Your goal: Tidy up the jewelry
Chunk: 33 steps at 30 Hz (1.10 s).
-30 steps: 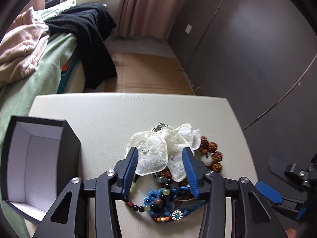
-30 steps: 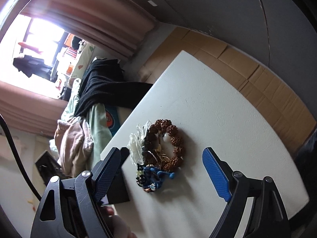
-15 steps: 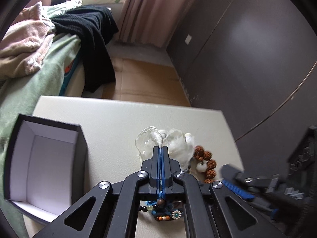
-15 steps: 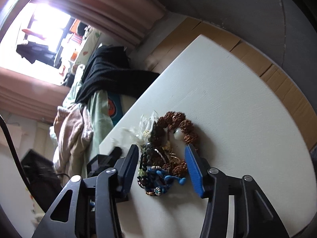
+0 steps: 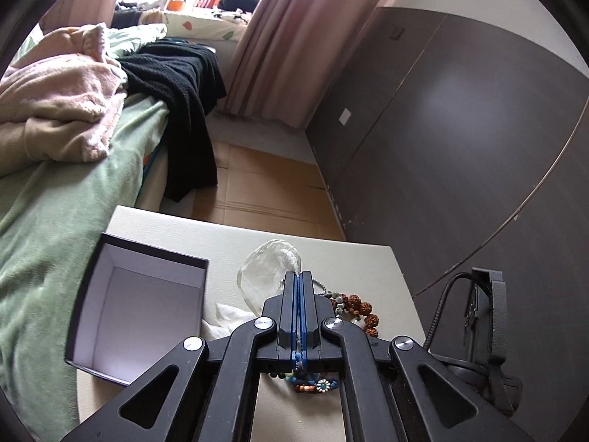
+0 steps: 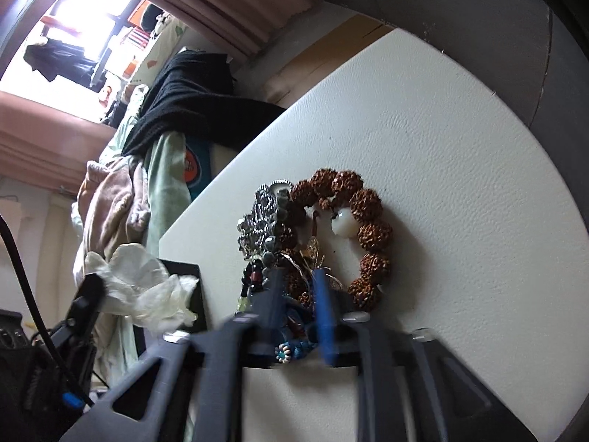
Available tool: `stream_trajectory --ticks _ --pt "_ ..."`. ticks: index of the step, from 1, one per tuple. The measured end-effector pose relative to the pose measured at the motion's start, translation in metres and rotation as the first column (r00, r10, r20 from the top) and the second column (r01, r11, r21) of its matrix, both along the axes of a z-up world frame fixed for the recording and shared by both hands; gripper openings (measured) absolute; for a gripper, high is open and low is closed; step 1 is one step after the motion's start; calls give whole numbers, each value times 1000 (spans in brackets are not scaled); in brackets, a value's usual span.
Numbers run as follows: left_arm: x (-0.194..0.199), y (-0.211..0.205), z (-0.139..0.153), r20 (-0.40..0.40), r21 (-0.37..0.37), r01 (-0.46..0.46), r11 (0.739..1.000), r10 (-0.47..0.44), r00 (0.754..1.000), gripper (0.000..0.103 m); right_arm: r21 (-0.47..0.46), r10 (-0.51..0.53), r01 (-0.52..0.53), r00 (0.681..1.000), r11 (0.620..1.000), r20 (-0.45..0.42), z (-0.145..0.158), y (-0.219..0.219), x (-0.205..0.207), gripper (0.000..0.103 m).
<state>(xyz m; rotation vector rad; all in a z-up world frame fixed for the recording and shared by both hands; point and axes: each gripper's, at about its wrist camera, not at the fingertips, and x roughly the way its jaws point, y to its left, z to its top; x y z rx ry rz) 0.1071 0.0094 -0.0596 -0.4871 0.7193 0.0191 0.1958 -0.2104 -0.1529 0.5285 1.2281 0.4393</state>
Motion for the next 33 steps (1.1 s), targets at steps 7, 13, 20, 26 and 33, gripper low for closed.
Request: stream_trajectory --ticks 7,13,20,26,33 --pt "-15 22 7 12 -35 -43 998 44 999 0 63 19 -23 997 998 77 20 -2 -7 4" --pt "-27 47 17 37 -62 -92 994 95 995 0 109 13 -29 989 994 146 40 -1 -12 4" --pt "-35 68 16 4 -68 -128 989 129 992 0 177 9 -46 979 983 205 57 3 -20 4" --pt "-40 89 13 -16 -135 -143 980 142 990 5 221 33 -90 969 971 246 70 19 -29 4" --pt "-58 116 18 20 -202 -204 958 212 977 71 220 138 -212 941 952 308 95 65 -37 4"
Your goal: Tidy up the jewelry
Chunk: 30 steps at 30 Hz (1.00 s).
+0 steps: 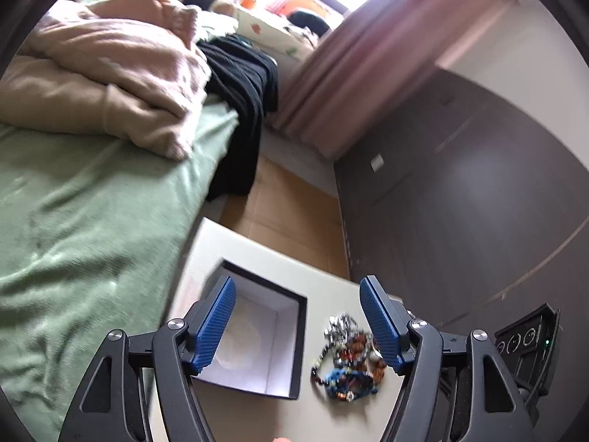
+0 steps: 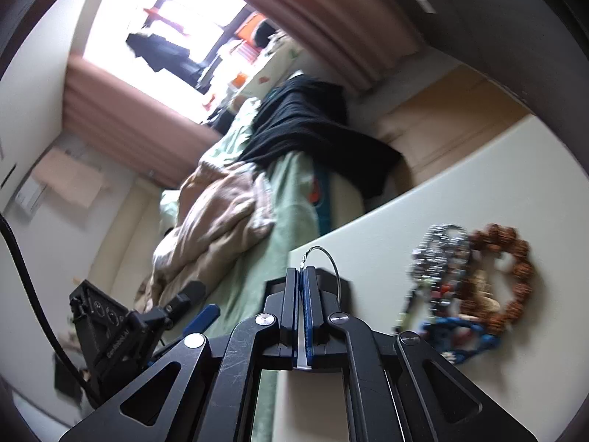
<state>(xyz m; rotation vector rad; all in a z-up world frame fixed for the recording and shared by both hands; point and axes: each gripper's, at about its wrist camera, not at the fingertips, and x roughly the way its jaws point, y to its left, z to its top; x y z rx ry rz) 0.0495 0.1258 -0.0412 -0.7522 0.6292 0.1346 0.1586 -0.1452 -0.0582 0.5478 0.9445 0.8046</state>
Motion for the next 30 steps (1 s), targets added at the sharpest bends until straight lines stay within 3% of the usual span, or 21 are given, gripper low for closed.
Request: stream_trajectory --ticks 7,14,18,20,21,22,24,25,30 --pt "-14 28 -1 8 -34 -95 995 95 995 71 -25 106 -106 994 994 15 8 48 -1 4" --pt "-22 34 1 1 9 -161 987 161 987 71 11 175 -175 984 985 -32 -14 77 -2 4" --pt "-24 38 0 4 -5 -174 985 174 985 71 65 239 -235 969 970 -57 -24 96 -3 4" --pt "-24 38 0 4 -3 -181 983 181 983 71 27 243 -241 967 970 -71 -31 103 -5 5" --pt "-25 38 0 6 -5 -181 983 181 983 71 -5 235 -237 967 972 -98 -37 108 -3 12" --pt "-25 38 0 7 -6 -182 983 182 983 71 -19 235 -240 961 970 -143 -46 109 0 31" --pt "-25 36 1 7 3 -182 983 182 983 71 -26 207 -214 964 976 -166 -51 102 3 56" --pt "-24 34 1 6 7 -180 984 180 984 71 -48 169 -178 974 983 -150 -49 93 5 62" --pt "-20 26 0 -1 14 -161 987 161 987 71 -26 97 -101 987 995 -128 -35 51 7 72"
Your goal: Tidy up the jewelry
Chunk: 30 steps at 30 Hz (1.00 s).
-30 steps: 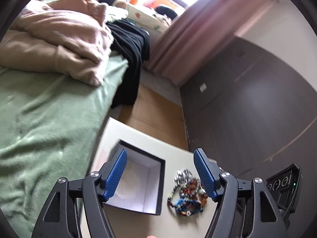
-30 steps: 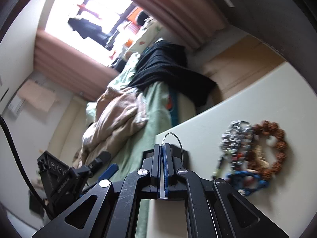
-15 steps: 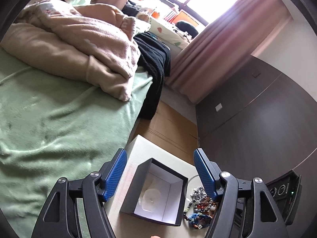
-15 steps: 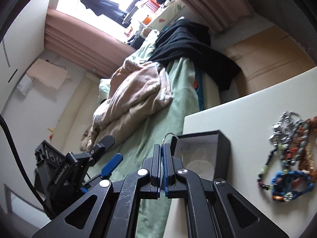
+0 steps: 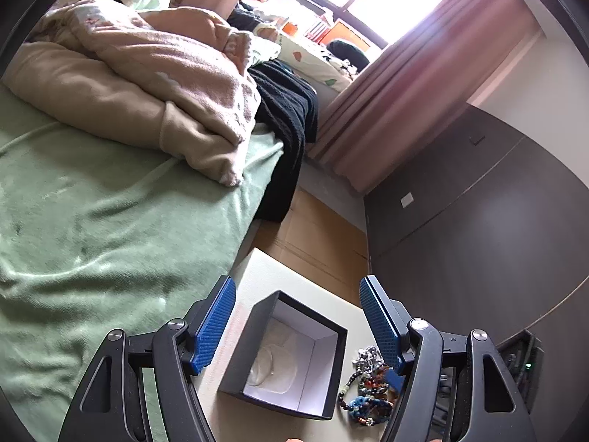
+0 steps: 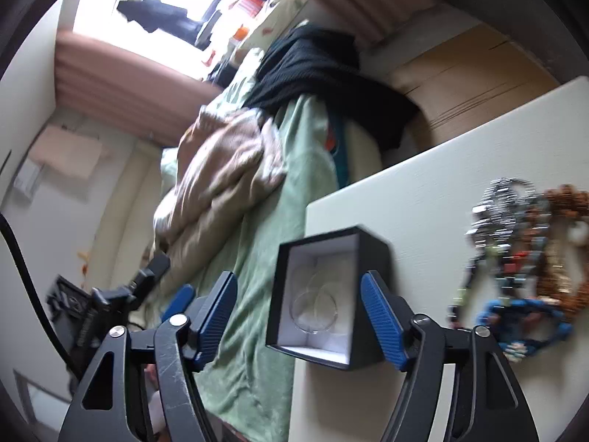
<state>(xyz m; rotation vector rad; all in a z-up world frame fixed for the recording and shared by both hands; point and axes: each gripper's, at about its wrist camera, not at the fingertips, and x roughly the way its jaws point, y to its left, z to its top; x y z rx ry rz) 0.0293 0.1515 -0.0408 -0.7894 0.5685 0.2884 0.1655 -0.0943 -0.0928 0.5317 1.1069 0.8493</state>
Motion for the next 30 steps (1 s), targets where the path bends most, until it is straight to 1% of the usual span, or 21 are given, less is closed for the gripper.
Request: stream_trajectory --ticks 5,9,14,19,23,26,27,28,30 --pt "6 -12 2 0 16 25 1000 -25 1000 71 -3 -109 110 994 994 15 14 -48 1 72" --pt "14 -27 4 -8 37 71 997 -71 997 71 -31 -201 203 978 979 58 29 -84 2 72" --pt "30 -53 4 -44 85 143 986 -139 989 71 -58 -247 252 966 966 75 34 -109 2 72" --pt "44 -79 0 -64 98 219 971 -214 975 71 -57 -295 298 954 953 61 31 -130 -3 73" --pt "54 -101 -4 -84 115 287 951 -279 957 71 -71 -347 349 937 934 40 26 -148 -3 75" --pt "61 -116 -7 -102 131 327 936 -316 943 71 -108 -381 383 924 917 35 24 -162 -4 75" --pt "62 -122 -8 -110 142 337 931 -323 940 70 -122 -388 389 921 913 33 23 -165 -4 75" --pt "63 -126 -9 -117 150 342 928 -327 938 65 -131 -393 393 919 910 26 22 -168 -4 75" --pt "68 -136 -13 -140 157 372 915 -352 925 58 -143 -393 391 919 909 11 18 -172 -3 75"
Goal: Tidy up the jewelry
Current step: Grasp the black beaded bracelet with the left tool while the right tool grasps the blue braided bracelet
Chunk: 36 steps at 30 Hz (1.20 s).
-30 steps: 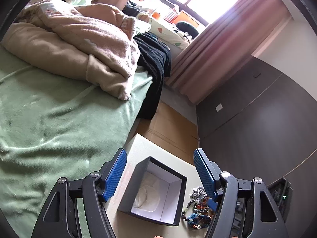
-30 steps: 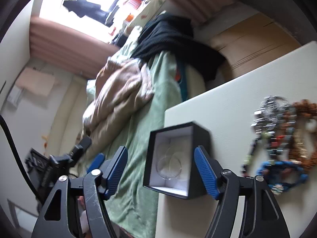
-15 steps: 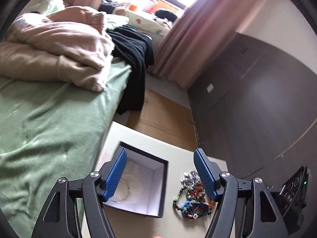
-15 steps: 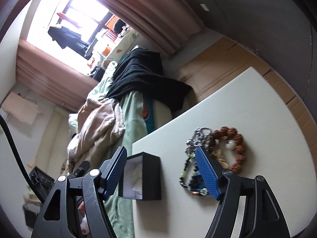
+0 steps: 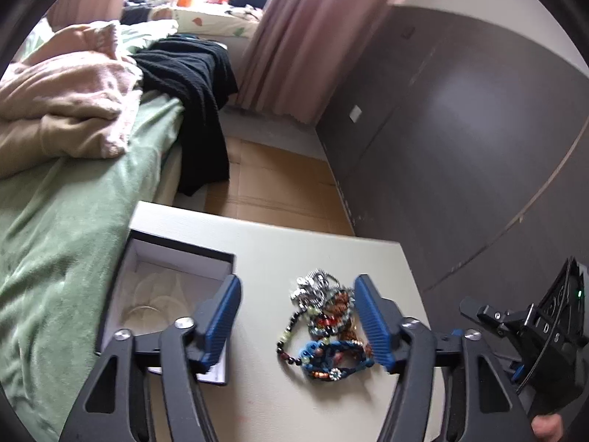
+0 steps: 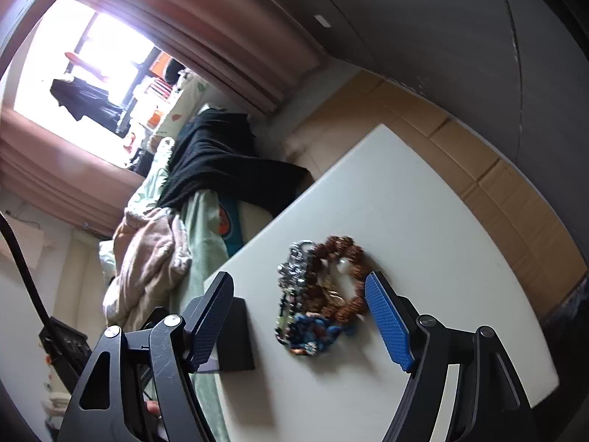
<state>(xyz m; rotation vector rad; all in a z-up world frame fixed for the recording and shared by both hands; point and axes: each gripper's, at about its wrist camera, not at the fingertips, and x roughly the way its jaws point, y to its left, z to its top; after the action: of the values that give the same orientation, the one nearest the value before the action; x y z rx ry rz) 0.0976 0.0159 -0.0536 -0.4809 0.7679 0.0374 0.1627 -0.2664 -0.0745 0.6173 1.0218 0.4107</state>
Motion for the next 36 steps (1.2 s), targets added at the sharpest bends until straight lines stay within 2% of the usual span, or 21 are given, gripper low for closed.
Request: stream_trajectory --ticks 2,4,11,14,19,24,26,28,29,30,32,36 --pt "5 -9 -5 -22 8 23 1000 -23 1000 54 -6 4 -4 1000 1000 -21 -5 -4 3 75" --pt "9 -17 -11 -45 19 43 999 -42 998 46 -4 2 -2 999 1000 -46 -10 -8 6 75" --pt "21 -44 -30 -118 56 122 991 -114 986 39 11 29 -28 995 1000 -91 -21 -10 10 75" --pt "27 -54 -43 -170 76 154 985 -139 976 31 16 62 -61 993 998 -97 -22 -6 11 75" --pt "32 -62 -59 -233 97 200 975 -173 957 30 21 76 -74 990 997 -119 -26 -4 12 75" --pt "35 -73 -76 -292 165 254 953 -199 935 30 23 74 -72 990 997 -121 -27 -8 12 75" --pt "37 -74 -85 -318 168 272 948 -208 925 30 18 81 -79 989 997 -121 -26 -8 12 75" --pt "37 -74 -88 -313 154 280 948 -222 923 28 16 89 -88 989 996 -119 -26 -7 12 75" --pt "37 -73 -88 -311 149 282 948 -226 923 24 17 93 -91 989 996 -118 -25 -7 12 75" --pt "36 -73 -87 -305 138 287 948 -235 923 16 17 97 -96 988 995 -118 -25 -6 12 75" --pt "35 -74 -86 -307 139 291 947 -238 922 10 18 91 -89 989 996 -117 -25 -6 12 75" --pt "32 -76 -81 -292 149 295 944 -244 925 10 53 104 -98 987 994 -126 -28 -4 12 74"
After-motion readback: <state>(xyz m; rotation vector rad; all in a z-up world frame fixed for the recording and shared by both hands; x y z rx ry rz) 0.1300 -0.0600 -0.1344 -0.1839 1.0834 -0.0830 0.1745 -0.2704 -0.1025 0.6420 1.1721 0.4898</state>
